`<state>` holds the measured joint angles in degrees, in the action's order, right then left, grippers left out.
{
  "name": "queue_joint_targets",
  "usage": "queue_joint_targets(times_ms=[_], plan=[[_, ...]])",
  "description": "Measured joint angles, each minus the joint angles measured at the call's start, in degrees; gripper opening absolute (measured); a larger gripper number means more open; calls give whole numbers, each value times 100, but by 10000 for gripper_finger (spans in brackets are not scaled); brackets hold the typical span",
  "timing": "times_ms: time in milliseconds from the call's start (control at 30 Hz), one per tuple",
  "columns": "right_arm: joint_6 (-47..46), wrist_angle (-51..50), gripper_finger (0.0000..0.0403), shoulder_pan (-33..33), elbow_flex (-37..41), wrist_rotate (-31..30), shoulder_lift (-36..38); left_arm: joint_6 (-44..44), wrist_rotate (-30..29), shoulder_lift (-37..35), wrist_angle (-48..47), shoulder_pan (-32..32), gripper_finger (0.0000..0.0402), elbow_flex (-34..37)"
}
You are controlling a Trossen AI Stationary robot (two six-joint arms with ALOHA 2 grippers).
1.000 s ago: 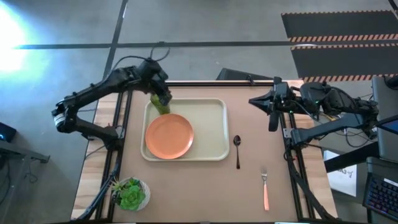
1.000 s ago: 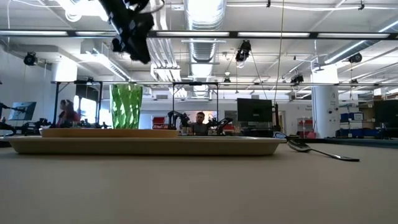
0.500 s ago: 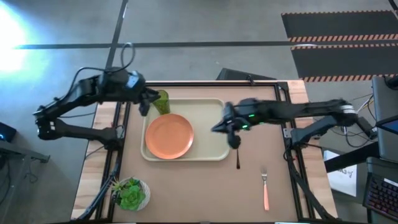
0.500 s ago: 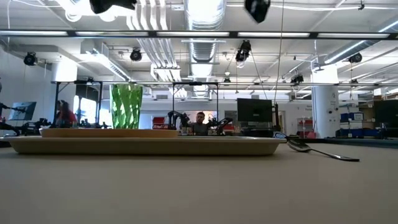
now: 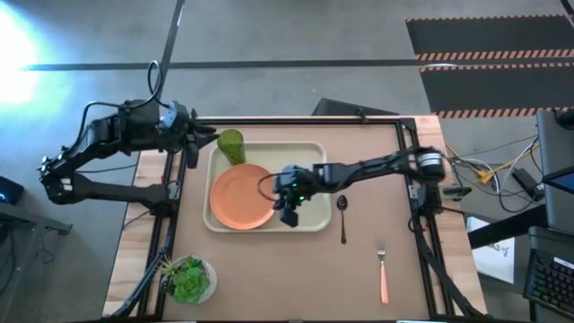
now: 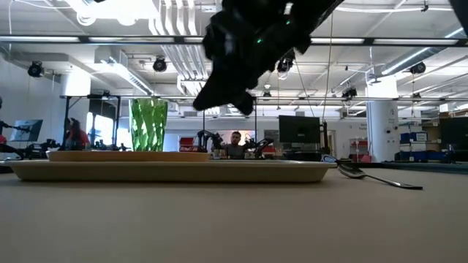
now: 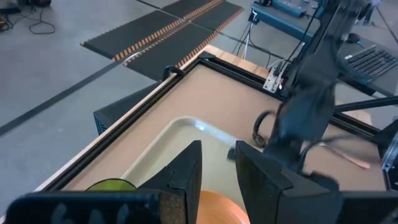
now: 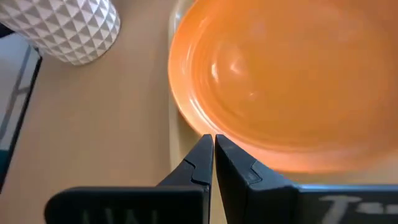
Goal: Pick and place plate/cup/fork/spoon on tray
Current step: Adjust the orange plate on the white serving tray, then put the black spoon on the white serving tray to the right of the orange plate
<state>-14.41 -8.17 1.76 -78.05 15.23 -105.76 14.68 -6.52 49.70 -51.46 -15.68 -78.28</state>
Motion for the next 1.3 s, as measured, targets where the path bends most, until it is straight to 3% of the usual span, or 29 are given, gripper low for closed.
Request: queue_joint_targets(times_ms=[200, 567, 933, 1300], plan=[[360, -310, 9, -11, -874, 148, -937, -2, 1, 20, -10, 0, 79, 9], [1189, -1473, 9, -11, -2158, 130, -1664, -4, 2, 30, -9, -2, 79, 179], [1405, -2642, 9, -37, -2165, 130, -1575, -4, 2, 41, 2, -4, 79, 188], [1405, -3032, 9, -149, -2167, 130, -1432, -5, 4, 52, 48, -2, 79, 188]])
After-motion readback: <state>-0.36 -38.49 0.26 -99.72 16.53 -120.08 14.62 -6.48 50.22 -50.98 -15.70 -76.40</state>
